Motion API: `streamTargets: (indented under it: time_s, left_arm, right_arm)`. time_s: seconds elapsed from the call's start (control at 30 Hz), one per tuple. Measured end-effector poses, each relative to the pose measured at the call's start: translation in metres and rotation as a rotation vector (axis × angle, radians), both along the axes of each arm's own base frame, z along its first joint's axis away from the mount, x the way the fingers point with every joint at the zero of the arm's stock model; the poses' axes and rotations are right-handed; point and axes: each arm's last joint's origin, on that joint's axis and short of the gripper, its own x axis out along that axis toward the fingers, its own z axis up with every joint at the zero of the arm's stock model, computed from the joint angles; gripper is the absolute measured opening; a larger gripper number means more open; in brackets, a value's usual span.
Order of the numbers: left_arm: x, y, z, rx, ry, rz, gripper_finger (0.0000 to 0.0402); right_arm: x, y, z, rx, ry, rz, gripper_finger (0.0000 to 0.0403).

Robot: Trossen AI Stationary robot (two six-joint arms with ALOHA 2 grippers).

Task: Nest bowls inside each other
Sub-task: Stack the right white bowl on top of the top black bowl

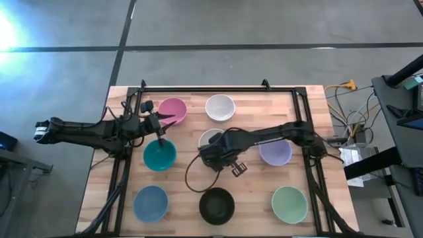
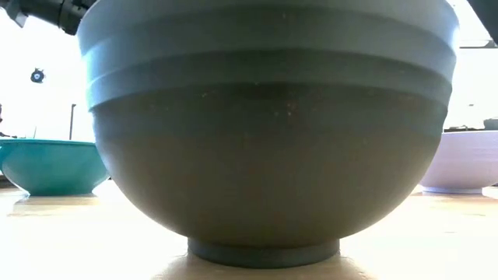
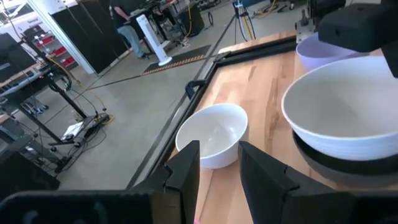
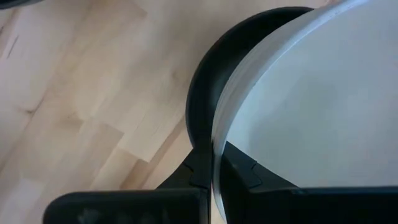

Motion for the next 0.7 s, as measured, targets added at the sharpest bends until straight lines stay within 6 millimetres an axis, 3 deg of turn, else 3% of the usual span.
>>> streamTargets:
  time_s: [0.7]
  left_arm:
    - [0.0, 0.0, -0.001, 0.0, 0.013, 0.001, 0.0095]
  right_arm:
    - [-0.003, 0.01, -0.025, -0.054, 0.028, -0.05, 0.0009]
